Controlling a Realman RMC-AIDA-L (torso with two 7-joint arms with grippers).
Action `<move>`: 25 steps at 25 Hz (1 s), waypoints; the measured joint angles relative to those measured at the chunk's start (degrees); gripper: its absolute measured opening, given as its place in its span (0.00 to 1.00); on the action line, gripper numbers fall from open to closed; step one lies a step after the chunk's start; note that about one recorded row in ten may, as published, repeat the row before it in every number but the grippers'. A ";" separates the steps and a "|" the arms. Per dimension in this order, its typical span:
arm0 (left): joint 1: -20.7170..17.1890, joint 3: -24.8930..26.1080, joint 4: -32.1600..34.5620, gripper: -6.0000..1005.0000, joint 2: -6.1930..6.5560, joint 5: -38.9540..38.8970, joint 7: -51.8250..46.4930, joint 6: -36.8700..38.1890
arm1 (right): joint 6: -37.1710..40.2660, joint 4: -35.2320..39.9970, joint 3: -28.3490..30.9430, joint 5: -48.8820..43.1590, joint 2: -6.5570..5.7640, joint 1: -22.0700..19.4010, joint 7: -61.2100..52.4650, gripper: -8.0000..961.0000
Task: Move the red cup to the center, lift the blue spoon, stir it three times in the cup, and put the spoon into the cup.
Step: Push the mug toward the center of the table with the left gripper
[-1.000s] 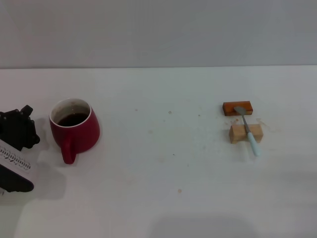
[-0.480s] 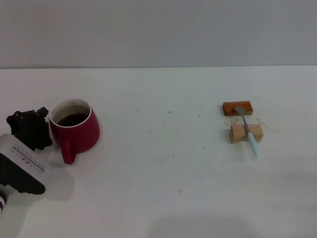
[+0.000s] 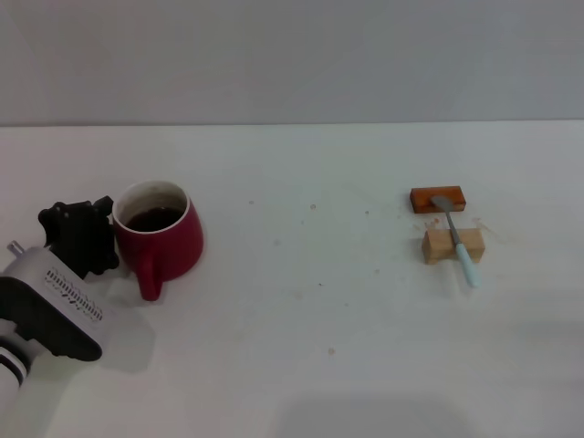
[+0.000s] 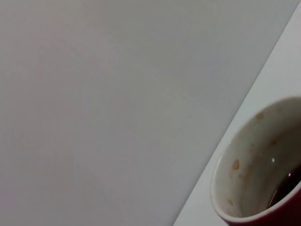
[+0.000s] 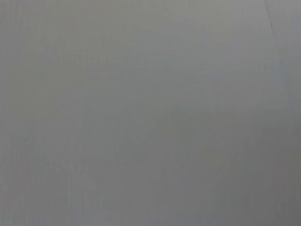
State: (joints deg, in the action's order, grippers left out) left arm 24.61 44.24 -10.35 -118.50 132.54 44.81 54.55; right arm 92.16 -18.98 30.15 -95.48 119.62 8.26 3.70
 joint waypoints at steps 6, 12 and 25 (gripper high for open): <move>-0.36 -2.15 -2.11 0.01 -0.25 0.00 0.00 0.00 | 0.00 0.00 0.00 -0.05 0.00 -0.15 0.03 0.74; -0.84 -4.14 -4.76 0.01 -0.33 -0.01 -0.03 -0.04 | 0.06 0.00 0.00 -0.07 0.00 -0.22 0.08 0.74; -0.36 -8.16 -7.47 0.01 -0.41 0.00 -0.18 -0.07 | 0.35 0.00 -0.01 -0.06 0.00 -0.79 0.09 0.74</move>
State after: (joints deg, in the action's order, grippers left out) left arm 24.25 36.08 -17.82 -118.91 132.54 44.63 54.48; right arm 92.51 -18.98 30.13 -95.54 119.62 7.46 3.78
